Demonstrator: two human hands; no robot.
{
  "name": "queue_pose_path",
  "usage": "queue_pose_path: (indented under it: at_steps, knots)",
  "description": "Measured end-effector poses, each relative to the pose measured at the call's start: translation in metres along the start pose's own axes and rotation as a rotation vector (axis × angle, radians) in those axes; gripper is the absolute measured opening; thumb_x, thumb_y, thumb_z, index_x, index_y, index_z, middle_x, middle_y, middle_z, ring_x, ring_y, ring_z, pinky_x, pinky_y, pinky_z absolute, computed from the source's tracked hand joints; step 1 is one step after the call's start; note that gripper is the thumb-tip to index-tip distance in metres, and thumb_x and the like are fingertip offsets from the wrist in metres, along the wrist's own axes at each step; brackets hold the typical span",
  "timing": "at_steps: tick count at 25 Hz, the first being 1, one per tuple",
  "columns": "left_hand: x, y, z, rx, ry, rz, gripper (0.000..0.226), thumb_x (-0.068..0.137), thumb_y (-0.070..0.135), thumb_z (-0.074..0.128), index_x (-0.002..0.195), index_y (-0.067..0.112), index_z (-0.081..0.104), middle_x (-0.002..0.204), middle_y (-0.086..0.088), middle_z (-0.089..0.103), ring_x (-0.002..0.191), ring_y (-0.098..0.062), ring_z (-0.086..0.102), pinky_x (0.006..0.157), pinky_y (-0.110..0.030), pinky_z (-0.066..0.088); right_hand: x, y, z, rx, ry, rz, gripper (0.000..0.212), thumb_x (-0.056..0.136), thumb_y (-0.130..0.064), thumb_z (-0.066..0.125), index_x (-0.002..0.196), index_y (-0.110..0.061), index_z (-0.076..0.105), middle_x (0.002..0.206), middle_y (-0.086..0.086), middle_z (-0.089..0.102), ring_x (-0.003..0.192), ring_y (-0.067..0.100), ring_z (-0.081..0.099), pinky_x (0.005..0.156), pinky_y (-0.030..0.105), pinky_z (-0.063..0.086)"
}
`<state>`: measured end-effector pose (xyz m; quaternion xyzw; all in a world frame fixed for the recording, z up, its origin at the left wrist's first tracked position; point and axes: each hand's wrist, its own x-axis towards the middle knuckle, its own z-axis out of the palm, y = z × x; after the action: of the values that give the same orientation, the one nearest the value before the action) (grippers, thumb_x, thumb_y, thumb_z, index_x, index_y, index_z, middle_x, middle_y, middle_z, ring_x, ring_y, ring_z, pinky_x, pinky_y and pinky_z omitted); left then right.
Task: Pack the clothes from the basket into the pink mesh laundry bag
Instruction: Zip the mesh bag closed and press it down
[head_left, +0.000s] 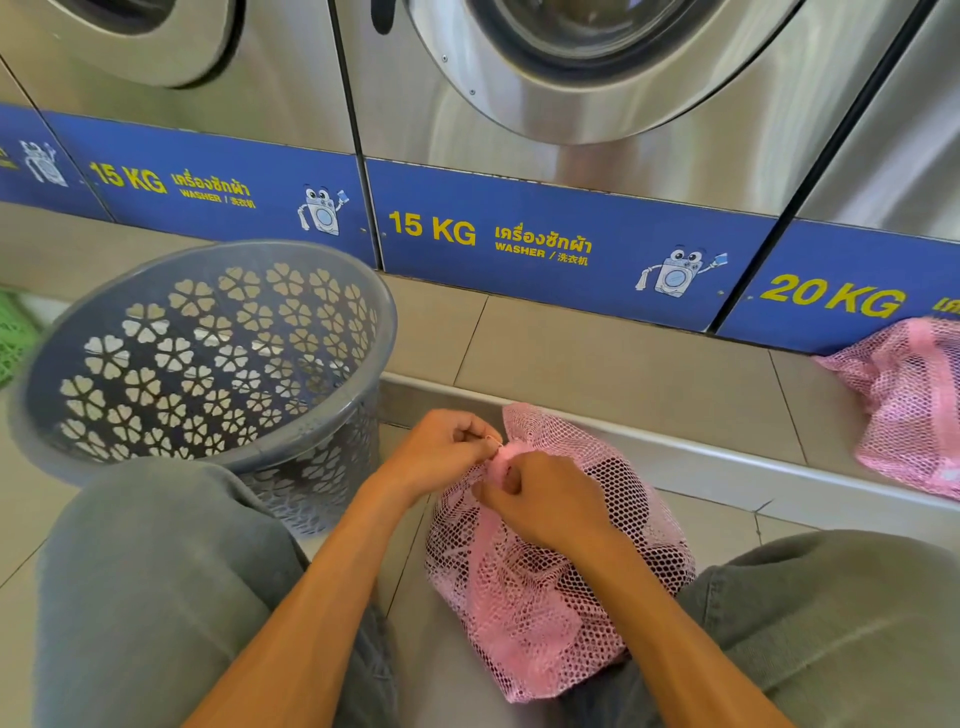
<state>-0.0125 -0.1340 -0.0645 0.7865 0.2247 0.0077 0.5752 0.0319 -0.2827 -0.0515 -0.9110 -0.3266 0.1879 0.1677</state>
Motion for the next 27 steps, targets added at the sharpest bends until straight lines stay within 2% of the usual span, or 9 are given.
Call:
queue_pose_path:
  at_steps: [4, 6, 9, 14, 18, 21, 23, 26, 27]
  knots:
    - [-0.004, 0.004, -0.003, -0.001, -0.065, -0.006, 0.014, 0.087, 0.001, 0.066, 0.090, 0.013, 0.074, 0.081, 0.003, 0.074, 0.072, 0.002, 0.067, 0.071, -0.012, 0.052, 0.003, 0.004, 0.002, -0.037, 0.017, 0.009, 0.038, 0.099, -0.051, 0.045, 0.075, -0.024, 0.055, 0.079, -0.003, 0.060, 0.077, 0.021, 0.059, 0.064, 0.029, 0.045]
    - [-0.004, 0.003, -0.003, 0.019, -0.053, -0.005, 0.017, 0.088, 0.002, 0.066, 0.088, 0.017, 0.073, 0.081, 0.003, 0.074, 0.077, -0.005, 0.070, 0.075, -0.017, 0.056, 0.005, 0.004, 0.000, 0.034, -0.085, -0.029, 0.029, 0.100, -0.040, 0.049, 0.081, -0.022, 0.061, 0.079, -0.001, 0.059, 0.073, 0.019, 0.057, 0.057, 0.027, 0.041]
    - [0.000, -0.004, -0.003, 0.110, 0.085, -0.007, 0.014, 0.088, 0.012, 0.066, 0.086, 0.024, 0.073, 0.086, -0.001, 0.075, 0.090, -0.020, 0.071, 0.087, -0.035, 0.058, 0.001, 0.000, -0.009, 0.088, -0.363, -0.095, 0.030, 0.096, -0.038, 0.060, 0.082, -0.012, 0.068, 0.081, 0.002, 0.069, 0.070, 0.018, 0.066, 0.068, 0.032, 0.055]
    - [0.005, -0.009, -0.002, 0.132, 0.320, -0.027, 0.010, 0.093, 0.012, 0.061, 0.092, 0.018, 0.070, 0.085, 0.007, 0.071, 0.082, -0.011, 0.067, 0.081, -0.029, 0.055, -0.016, -0.014, -0.015, -0.063, -0.665, -0.210, 0.025, 0.095, -0.033, 0.064, 0.085, -0.010, 0.068, 0.088, 0.004, 0.077, 0.069, 0.012, 0.069, 0.066, 0.025, 0.054]
    - [0.004, -0.011, 0.001, 0.118, 0.371, -0.014, 0.010, 0.095, 0.013, 0.058, 0.098, 0.019, 0.066, 0.086, 0.008, 0.068, 0.079, -0.004, 0.062, 0.064, -0.016, 0.043, -0.019, -0.022, -0.009, -0.090, -0.782, -0.209, 0.030, 0.097, -0.030, 0.064, 0.101, -0.001, 0.070, 0.101, 0.012, 0.078, 0.074, 0.015, 0.069, 0.081, 0.035, 0.059]
    - [0.007, -0.013, -0.001, 0.034, 0.394, 0.046, 0.008, 0.096, 0.016, 0.059, 0.096, 0.020, 0.066, 0.089, 0.008, 0.072, 0.085, -0.009, 0.067, 0.075, -0.026, 0.053, -0.016, -0.020, -0.011, -0.058, -0.806, -0.189, 0.028, 0.096, -0.028, 0.065, 0.104, -0.003, 0.073, 0.097, 0.009, 0.079, 0.077, 0.016, 0.070, 0.084, 0.034, 0.059]
    - [0.009, -0.010, -0.005, -0.052, 0.350, 0.104, 0.010, 0.097, 0.015, 0.059, 0.096, 0.021, 0.067, 0.089, 0.009, 0.074, 0.085, -0.007, 0.069, 0.079, -0.025, 0.056, -0.013, -0.014, -0.010, 0.004, -0.752, -0.148, 0.032, 0.095, -0.035, 0.063, 0.101, -0.007, 0.077, 0.094, 0.006, 0.080, 0.076, 0.015, 0.072, 0.080, 0.030, 0.059]
    - [0.007, -0.002, -0.006, -0.019, 0.249, 0.175, 0.013, 0.095, 0.013, 0.061, 0.095, 0.023, 0.069, 0.088, 0.010, 0.076, 0.084, -0.004, 0.070, 0.076, -0.020, 0.055, -0.007, -0.006, -0.013, 0.077, -0.295, -0.070, 0.056, 0.091, -0.060, 0.054, 0.086, -0.008, 0.074, 0.084, 0.008, 0.077, 0.069, 0.021, 0.069, 0.067, 0.030, 0.052]
    - [0.005, 0.000, -0.004, -0.002, 0.215, 0.184, 0.014, 0.093, 0.011, 0.062, 0.095, 0.022, 0.070, 0.089, 0.010, 0.076, 0.085, -0.005, 0.070, 0.077, -0.022, 0.055, -0.005, -0.005, -0.015, 0.120, -0.149, -0.056, 0.055, 0.090, -0.062, 0.053, 0.083, -0.011, 0.071, 0.083, 0.007, 0.074, 0.070, 0.021, 0.067, 0.063, 0.030, 0.048]
